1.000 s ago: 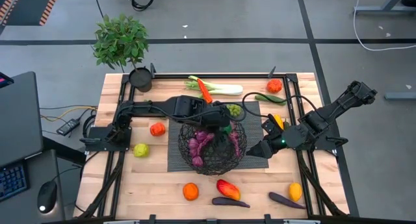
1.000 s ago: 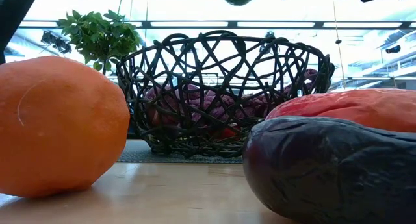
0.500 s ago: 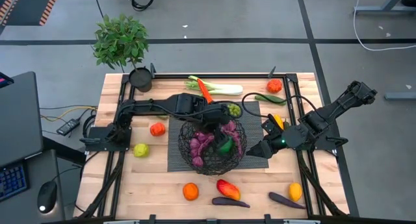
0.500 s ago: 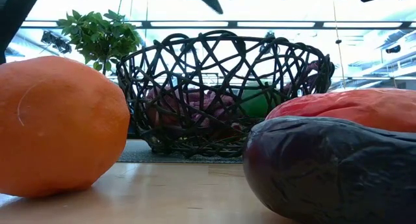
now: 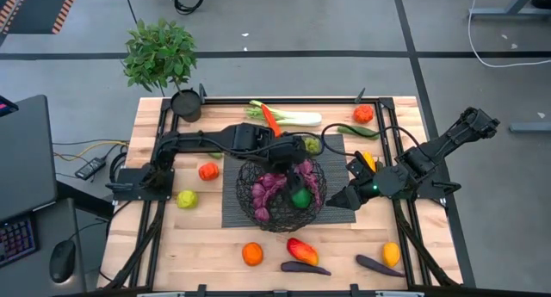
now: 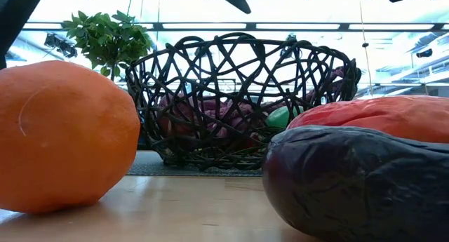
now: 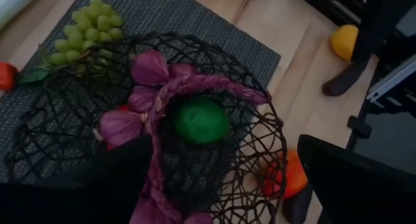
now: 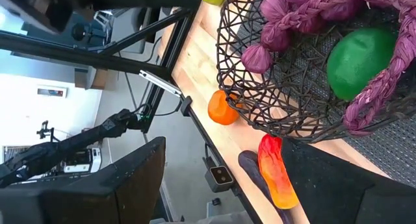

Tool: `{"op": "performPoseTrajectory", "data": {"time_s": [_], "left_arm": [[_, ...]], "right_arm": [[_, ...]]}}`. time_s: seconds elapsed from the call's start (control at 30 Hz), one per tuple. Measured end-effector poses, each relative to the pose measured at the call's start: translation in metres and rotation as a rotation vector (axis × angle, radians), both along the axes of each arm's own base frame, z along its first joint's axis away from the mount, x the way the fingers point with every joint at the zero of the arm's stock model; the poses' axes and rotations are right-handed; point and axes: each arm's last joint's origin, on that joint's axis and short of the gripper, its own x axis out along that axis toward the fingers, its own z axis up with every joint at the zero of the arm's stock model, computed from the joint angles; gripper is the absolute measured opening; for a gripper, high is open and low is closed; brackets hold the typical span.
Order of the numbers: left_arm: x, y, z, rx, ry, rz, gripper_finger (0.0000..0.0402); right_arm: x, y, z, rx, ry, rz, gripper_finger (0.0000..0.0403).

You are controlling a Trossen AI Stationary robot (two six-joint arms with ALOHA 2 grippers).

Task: Build produce basket
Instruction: Put the left purple eggplant into the black wire basket

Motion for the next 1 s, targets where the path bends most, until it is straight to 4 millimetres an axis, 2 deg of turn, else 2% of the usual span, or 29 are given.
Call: {"op": "performPoseTrajectory", "data": {"time_s": [0.53,0.73,0.87,1.0], "left_arm": [[0.009,-0.003,0.007,-0.061,-0.126,0.059,0.0389],[-0.001,-0.007,0.0,-0.047,0.006,0.048,0.0389],[-0.015,-0.016,-0.008,-0.022,0.153,0.02,0.0389],[-0.023,-0.028,-0.009,0.007,0.215,-0.038,0.0389]], "right_arm": [[0.001,0.0,0.001,0.022,-0.008,-0.015,0.0312],[0.005,0.001,0.009,0.089,-0.088,-0.028,0.0312],[0.007,0.001,0.013,0.04,-0.144,-0.008,0.0312],[0.008,0.001,0.015,0.009,-0.175,-0.01,0.0312]]}}
